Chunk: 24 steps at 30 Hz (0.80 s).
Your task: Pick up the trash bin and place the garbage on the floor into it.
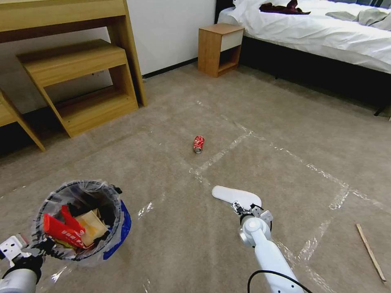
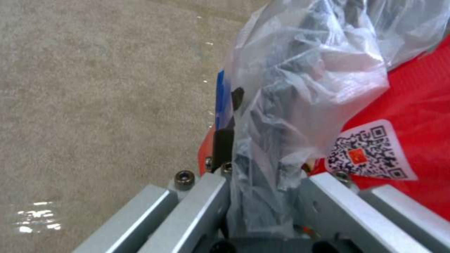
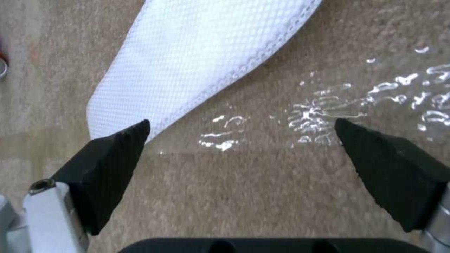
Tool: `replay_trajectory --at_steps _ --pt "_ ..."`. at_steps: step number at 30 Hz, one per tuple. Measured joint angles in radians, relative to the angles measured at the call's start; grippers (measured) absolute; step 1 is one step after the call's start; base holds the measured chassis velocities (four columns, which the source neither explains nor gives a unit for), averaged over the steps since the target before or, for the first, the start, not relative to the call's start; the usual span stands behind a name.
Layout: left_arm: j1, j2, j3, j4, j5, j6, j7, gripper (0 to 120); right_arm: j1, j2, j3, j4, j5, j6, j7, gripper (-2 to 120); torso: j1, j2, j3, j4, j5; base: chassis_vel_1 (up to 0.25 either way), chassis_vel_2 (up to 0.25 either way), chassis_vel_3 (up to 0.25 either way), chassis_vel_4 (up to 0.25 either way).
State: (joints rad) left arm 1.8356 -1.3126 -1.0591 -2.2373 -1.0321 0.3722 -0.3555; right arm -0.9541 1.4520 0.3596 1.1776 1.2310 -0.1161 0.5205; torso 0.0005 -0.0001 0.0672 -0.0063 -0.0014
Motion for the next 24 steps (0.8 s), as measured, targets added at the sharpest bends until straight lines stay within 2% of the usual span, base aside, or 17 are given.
replay_trajectory --at_steps 24 --pt "0.003 -0.002 0.01 -0.001 0.0 -0.007 0.006 0 0.06 0.018 0.009 -0.101 -0.038 0.015 -0.081 100 0.0 0.0 0.0 -0.0001 -0.0002 0.0 0.0 0.0 0.0"
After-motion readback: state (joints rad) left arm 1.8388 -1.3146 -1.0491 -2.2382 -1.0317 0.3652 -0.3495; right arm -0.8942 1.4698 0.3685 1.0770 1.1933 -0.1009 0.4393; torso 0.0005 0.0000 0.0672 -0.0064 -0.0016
